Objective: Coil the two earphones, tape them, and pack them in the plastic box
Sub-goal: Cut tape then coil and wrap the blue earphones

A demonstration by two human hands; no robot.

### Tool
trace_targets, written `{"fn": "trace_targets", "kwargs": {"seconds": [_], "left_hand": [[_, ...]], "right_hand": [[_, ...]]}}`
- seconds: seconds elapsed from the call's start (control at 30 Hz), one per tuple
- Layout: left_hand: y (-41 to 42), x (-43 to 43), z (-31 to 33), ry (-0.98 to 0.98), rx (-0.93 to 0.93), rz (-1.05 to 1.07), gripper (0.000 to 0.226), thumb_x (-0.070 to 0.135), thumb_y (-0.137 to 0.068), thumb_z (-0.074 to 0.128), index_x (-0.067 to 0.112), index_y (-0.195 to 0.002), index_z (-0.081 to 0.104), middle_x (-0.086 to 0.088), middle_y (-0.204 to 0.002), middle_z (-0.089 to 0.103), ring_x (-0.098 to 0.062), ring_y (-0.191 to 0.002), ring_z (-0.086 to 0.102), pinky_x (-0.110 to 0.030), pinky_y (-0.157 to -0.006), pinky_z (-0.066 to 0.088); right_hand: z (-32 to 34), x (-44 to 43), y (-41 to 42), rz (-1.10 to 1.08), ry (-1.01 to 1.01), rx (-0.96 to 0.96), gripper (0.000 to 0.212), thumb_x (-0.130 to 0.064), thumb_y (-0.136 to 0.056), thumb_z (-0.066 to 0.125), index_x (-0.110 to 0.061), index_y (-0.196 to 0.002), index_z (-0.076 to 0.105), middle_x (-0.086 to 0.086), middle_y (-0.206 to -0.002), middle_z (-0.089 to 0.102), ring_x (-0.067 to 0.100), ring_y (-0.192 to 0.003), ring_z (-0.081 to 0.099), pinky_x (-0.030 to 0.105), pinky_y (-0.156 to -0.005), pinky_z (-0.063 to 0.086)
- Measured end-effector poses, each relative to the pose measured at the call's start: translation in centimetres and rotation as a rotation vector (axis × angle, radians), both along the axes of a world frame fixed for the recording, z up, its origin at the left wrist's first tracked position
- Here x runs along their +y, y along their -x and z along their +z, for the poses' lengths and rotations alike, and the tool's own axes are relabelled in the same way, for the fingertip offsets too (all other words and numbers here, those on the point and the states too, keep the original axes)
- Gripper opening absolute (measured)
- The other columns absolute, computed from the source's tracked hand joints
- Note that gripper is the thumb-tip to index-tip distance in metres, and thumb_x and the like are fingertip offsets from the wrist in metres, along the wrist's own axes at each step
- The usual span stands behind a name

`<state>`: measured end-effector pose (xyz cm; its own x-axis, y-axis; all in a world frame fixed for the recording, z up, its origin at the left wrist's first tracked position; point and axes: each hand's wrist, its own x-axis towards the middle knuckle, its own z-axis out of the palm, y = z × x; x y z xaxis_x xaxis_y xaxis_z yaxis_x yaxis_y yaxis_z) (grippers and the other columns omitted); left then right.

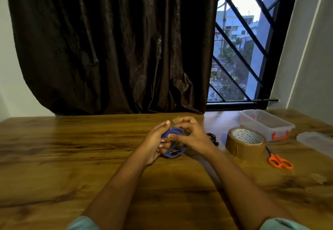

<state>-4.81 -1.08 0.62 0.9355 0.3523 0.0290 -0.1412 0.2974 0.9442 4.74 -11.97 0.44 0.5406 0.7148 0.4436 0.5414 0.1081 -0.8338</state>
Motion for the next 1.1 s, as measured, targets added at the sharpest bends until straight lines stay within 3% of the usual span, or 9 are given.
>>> {"fn": "trace_targets", "kwargs": {"seconds": [0.1,0.2,0.33,0.47,0.57,0.73,0.87,1.0,1.1], "left_hand": [[0.1,0.1,-0.1,-0.075,0.029,-0.025,0.025,0.025,-0.1,0.034,0.017,-0.079,0.044,0.006,-0.043,0.029,-0.002,-0.03,0.021,-0.008,-0.033,0.013],[-0.1,0.1,-0.5,-0.139,0.016,0.002,0.019,0.016,-0.1,0.036,0.018,-0.082,0.04,0.006,-0.045,0.031,-0.003,-0.032,0.024,-0.01,-0.033,0.015],[-0.7,0.3,-1.1,-0.292,0.022,0.082,0.006,0.008,-0.098,0.042,0.012,-0.093,0.043,0.001,-0.056,0.044,-0.003,-0.037,0.034,-0.014,-0.036,0.028],[-1.0,0.2,-1.4,-0.47,-0.012,0.167,0.007,0.005,-0.096,0.046,0.011,-0.092,0.047,-0.003,-0.07,0.057,0.002,-0.042,0.046,-0.013,-0.043,0.039],[-0.9,0.5,-1.3,-0.529,-0.009,0.189,0.013,0.005,-0.096,0.043,0.018,-0.093,0.044,-0.001,-0.072,0.056,0.004,-0.042,0.046,-0.013,-0.042,0.035],[-0.4,0.1,-0.7,-0.6,0.086,0.039,0.022,0.001,-0.096,0.038,0.019,-0.104,0.03,0.0,-0.067,0.047,0.001,-0.039,0.039,-0.013,-0.039,0.026],[-0.5,-0.6,-0.4,-0.578,0.094,0.002,0.026,-0.002,-0.095,0.034,0.021,-0.105,0.028,0.0,-0.063,0.043,0.002,-0.038,0.035,-0.013,-0.037,0.021],[-0.4,-0.2,-0.9,-0.602,0.051,0.046,0.016,0.008,-0.098,0.038,0.021,-0.103,0.03,0.005,-0.064,0.044,0.003,-0.04,0.035,-0.017,-0.041,0.024],[-0.6,0.4,-1.3,-0.608,0.053,0.07,0.008,0.015,-0.1,0.038,0.021,-0.096,0.038,0.006,-0.064,0.045,0.003,-0.043,0.037,-0.018,-0.044,0.028]], "right_hand": [[-0.1,0.0,-0.3,0.024,0.014,-0.002,0.011,-0.011,-0.075,0.075,-0.02,-0.079,0.07,0.005,-0.108,0.048,0.009,-0.102,0.051,0.007,-0.083,0.042],[-0.4,0.0,-0.9,-0.041,0.064,-0.07,0.003,-0.013,-0.081,0.071,-0.01,-0.082,0.071,0.005,-0.104,0.049,0.013,-0.102,0.051,0.015,-0.086,0.041],[-0.8,0.1,-1.4,-0.135,0.067,-0.111,0.011,-0.015,-0.082,0.07,-0.005,-0.083,0.07,0.002,-0.099,0.047,0.012,-0.095,0.05,0.005,-0.076,0.038],[-0.8,0.0,-1.4,-0.226,0.01,-0.117,0.008,-0.012,-0.082,0.069,-0.004,-0.081,0.069,-0.003,-0.094,0.046,-0.001,-0.087,0.046,-0.003,-0.07,0.037],[-0.7,0.0,-1.5,-0.245,-0.01,-0.122,0.012,-0.009,-0.081,0.071,0.001,-0.087,0.068,-0.002,-0.096,0.045,0.0,-0.087,0.047,-0.001,-0.069,0.04],[-0.2,-0.3,-1.2,-0.036,0.071,-0.069,0.03,-0.016,-0.078,0.073,-0.025,-0.105,0.063,0.002,-0.113,0.042,0.009,-0.109,0.046,0.0,-0.082,0.04],[0.0,-0.7,-0.7,0.099,0.117,0.024,0.018,-0.015,-0.083,0.067,-0.008,-0.1,0.07,0.0,-0.105,0.043,0.007,-0.099,0.049,0.004,-0.076,0.044],[-0.3,-0.8,-1.3,0.028,0.192,-0.129,0.024,-0.023,-0.081,0.071,-0.001,-0.089,0.072,0.004,-0.101,0.05,0.008,-0.094,0.05,0.004,-0.077,0.042],[-0.5,-0.6,-1.2,0.018,0.23,-0.178,0.023,-0.02,-0.081,0.072,0.001,-0.09,0.071,-0.003,-0.093,0.048,0.004,-0.084,0.051,0.004,-0.071,0.041]]}}
